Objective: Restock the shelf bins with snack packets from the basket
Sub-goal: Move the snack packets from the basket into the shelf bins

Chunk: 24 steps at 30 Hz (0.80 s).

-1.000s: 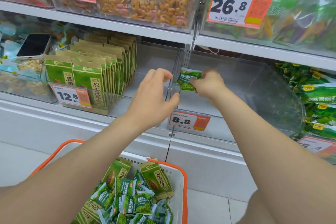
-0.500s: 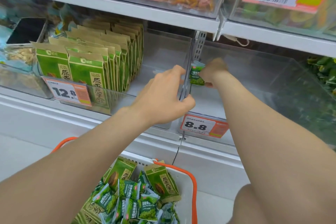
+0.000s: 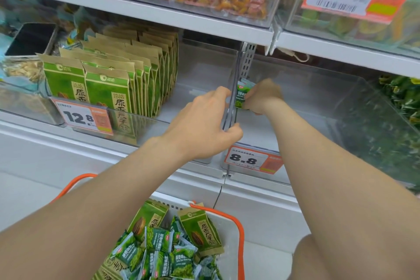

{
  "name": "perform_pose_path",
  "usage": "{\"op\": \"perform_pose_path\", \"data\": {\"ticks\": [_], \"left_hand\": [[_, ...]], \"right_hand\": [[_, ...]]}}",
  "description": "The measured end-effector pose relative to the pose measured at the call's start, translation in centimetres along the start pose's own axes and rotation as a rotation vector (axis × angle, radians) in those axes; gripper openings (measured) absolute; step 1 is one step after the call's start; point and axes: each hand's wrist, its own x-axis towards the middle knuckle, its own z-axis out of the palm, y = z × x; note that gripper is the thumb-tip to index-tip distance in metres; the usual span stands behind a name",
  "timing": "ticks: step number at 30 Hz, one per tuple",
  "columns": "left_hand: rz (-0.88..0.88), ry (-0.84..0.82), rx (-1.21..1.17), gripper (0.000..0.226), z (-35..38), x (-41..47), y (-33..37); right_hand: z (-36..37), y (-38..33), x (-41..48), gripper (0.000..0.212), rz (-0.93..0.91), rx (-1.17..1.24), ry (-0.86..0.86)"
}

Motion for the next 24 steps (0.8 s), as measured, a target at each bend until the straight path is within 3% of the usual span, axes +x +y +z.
{"op": "perform_pose_path", "data": {"ticks": [5, 9, 11, 14, 17, 20, 24], "left_hand": [[0.03, -0.014, -0.021, 0.073, -0.4, -0.7, -0.1], [0.026, 0.052, -0.065, 0.066, -1.1, -2.3, 0.5], [0.054, 0.126, -0.086, 0.056, -1.5, -3.2, 0.9], [0.087, 0.332, -0.042, 0.024, -2.2, -4.8, 1.5], [-0.064, 0.399, -0.054, 0.013, -2.4, -6.7, 2.1], [-0.206, 0.158, -0.005, 0.013, -0.8, -8.6, 1.3], [-0.201, -0.416, 0.275, 0.011, 2.9, -11.3, -0.7]], "right_hand": [[-1.9, -1.0, -2.5, 0.016, -0.1, -0.011, 0.059], [-3.9, -1.7, -7.5, 0.026, -0.376, -0.094, 0.029], [-4.4, -1.1, -9.9, 0.027, -0.507, -0.098, 0.1], [-5.5, -0.1, -13.9, 0.023, -0.615, -0.126, 0.201], [-7.4, 0.1, -18.1, 0.028, -0.734, -0.151, 0.254], [-8.1, 0.5, -21.5, 0.029, -0.895, -0.209, 0.137], [-4.7, 2.0, -24.3, 0.03, -1.007, -0.359, -0.328]]}}
